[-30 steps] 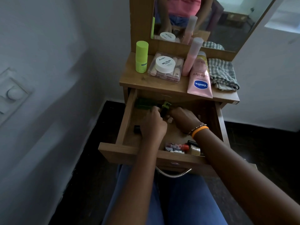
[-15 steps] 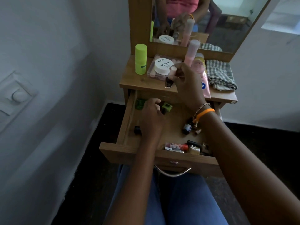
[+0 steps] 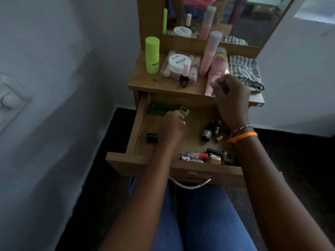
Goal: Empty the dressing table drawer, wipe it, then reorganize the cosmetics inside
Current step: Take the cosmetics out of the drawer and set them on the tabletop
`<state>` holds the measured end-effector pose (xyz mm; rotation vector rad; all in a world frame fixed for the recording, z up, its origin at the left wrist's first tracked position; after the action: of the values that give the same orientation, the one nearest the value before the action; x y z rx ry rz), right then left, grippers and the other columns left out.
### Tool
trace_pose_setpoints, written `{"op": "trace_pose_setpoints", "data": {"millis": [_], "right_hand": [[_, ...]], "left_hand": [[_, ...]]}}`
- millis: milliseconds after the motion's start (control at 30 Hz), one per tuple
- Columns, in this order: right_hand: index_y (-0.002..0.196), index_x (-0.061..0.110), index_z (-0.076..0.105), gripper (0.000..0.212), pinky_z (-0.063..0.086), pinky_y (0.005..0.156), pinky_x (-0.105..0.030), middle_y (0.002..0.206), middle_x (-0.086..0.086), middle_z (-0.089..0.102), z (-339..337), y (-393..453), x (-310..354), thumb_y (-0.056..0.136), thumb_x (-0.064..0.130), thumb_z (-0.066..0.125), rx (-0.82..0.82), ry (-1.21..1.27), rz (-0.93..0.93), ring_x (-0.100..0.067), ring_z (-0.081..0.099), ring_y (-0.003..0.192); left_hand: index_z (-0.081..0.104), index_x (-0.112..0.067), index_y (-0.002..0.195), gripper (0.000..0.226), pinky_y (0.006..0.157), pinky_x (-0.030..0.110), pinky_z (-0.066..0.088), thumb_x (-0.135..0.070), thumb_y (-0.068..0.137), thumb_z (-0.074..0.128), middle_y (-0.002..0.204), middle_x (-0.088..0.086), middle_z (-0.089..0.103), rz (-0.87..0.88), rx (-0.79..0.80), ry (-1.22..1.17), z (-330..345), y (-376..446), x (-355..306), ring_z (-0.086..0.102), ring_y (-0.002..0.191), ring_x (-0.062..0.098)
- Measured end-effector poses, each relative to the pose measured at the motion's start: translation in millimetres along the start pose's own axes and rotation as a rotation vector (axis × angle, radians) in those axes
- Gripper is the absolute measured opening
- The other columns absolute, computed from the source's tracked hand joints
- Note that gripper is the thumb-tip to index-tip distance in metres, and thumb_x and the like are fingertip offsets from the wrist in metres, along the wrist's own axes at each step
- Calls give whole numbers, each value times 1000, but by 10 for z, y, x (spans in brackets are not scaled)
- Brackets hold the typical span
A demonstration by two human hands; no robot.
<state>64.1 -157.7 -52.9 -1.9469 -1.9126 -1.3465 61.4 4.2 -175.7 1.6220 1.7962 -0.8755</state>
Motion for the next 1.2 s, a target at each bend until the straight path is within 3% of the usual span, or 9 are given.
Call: {"op": "trace_pose_setpoints", "data": {"millis": [100,233,567,700,800,933,1033,1133,1200], "right_hand": [[83,10,67,18,46,67,-25,85,-13,71,296,-274,-592,85,26,60,278,-262,241,-29,64,80],[90,4,63,31,48,65,-32,94,-17,67,682,-645,-878,80,33,66,619,-492,375,-36,64,84],[107,0,56,27,48,70,-35,108,-19,62,795,-696,-906,84,13,62,656,-509,401,-38,62,97],[119,2,47,45,49,80,-39,117,-21,58,854,-718,-850,82,18,67,729,-459,352,-41,58,106],[122,5,47,43,48,84,-41,117,-21,58,908,-741,-740,85,18,63,783,-398,289,-39,57,107],[108,11,56,27,53,81,-39,102,-8,66,861,-713,-421,84,18,65,739,-86,165,-26,63,97],[102,13,58,27,54,79,-19,94,9,67,654,-549,-75,79,14,71,559,312,124,-1,65,91],[105,12,56,27,45,73,-1,97,16,60,427,-241,138,81,11,69,322,345,52,17,56,83],[108,8,58,27,40,69,4,105,3,61,341,-31,234,83,10,66,186,237,8,11,53,78]], "left_hand": [[57,-9,117,26,84,30,45,-11,91,56,121,9,57,-1,66,126,97,157,-84,56,110,24],[56,-7,113,22,86,36,51,-8,91,56,118,14,58,-77,61,258,179,321,-16,57,107,29],[62,-8,107,20,81,32,48,-8,87,60,118,13,59,-142,4,234,181,467,93,57,108,29],[69,-11,98,15,70,26,49,-11,83,67,109,8,65,-135,-82,110,-32,414,32,62,99,22],[70,-11,96,14,54,11,41,-13,83,69,98,4,69,-46,-116,54,-258,297,-77,60,81,10],[71,-12,95,15,57,9,38,-12,80,69,93,1,70,79,-163,-94,-649,136,-166,60,80,8],[70,-14,97,17,64,2,41,-7,83,65,96,-1,68,142,-236,-248,-960,79,-251,60,82,4],[65,-16,102,18,63,3,45,-6,89,57,94,-10,63,182,-302,-378,-1168,110,-388,57,80,-4],[64,-19,102,18,71,11,50,-8,90,56,94,-14,62,195,-352,-407,-1242,187,-456,59,85,-1]]}}
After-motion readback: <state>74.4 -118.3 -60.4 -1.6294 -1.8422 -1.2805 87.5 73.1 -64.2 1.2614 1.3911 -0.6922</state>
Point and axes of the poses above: each hand's wrist, its own y-axis towards the middle knuckle, its own z-axis out of the palm, x = y × z, the point moved 10 cm from there along y, towards the middle knuckle
